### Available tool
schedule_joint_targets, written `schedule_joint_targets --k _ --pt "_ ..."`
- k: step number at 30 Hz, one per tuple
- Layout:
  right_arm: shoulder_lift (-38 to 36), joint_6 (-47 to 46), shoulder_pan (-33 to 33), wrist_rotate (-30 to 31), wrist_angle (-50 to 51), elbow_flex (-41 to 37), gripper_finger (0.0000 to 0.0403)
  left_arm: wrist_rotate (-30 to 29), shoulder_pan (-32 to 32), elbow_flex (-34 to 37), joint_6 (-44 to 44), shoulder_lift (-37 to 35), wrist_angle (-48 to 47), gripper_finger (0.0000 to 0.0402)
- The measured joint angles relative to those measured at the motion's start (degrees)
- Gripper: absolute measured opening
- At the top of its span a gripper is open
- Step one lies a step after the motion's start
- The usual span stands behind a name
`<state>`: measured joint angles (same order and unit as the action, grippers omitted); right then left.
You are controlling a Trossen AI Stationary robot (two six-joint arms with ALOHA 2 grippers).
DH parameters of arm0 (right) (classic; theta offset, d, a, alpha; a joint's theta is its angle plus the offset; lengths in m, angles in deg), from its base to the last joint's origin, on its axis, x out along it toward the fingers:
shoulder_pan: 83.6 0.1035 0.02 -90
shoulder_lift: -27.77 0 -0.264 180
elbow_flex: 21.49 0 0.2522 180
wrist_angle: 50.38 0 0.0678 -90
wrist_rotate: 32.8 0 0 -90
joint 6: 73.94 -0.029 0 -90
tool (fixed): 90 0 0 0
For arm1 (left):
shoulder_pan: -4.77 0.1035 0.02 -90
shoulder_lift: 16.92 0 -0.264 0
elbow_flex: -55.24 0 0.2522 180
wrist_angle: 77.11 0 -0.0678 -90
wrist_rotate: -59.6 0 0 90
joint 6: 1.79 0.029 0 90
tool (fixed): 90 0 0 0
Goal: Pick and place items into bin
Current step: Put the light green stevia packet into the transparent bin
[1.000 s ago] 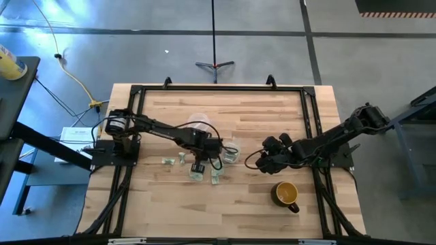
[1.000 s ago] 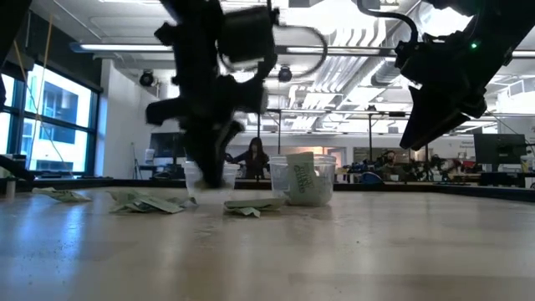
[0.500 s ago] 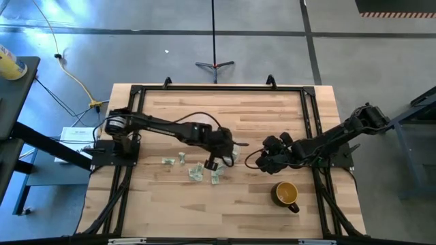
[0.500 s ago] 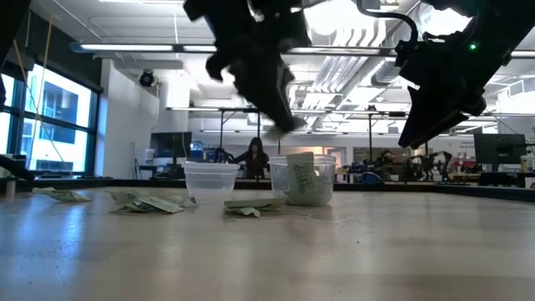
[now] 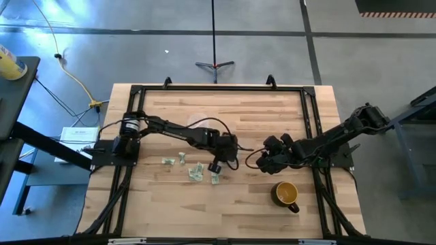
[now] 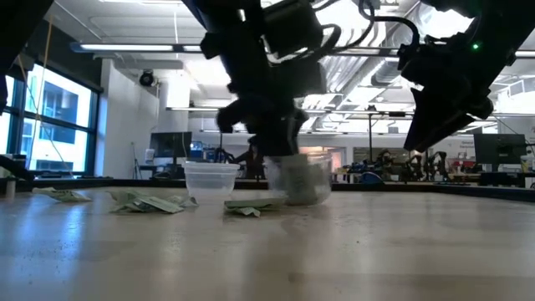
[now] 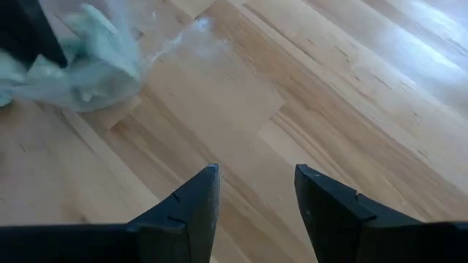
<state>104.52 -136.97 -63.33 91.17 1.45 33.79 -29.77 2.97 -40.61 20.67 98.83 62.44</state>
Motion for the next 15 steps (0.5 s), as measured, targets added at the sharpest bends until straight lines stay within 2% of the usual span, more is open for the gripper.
schedule_joint_targets --k 6,9,15 --pt "0.0 0.2 0.0 1.0 0.0 0.0 0.017 -2.7 -0.1 -0.1 -1.1 0.2 -2.2 0.0038" --pt "0.0 0.3 0.0 1.4 0.1 0.0 0.017 -4.0 -0.1 -0.6 -1.8 0.2 -2.7 0.0053" --pt "0.0 0.4 0.0 1.5 0.4 0.0 0.017 -4.0 -0.1 -6.3 -2.4 0.2 -7.0 0.0091"
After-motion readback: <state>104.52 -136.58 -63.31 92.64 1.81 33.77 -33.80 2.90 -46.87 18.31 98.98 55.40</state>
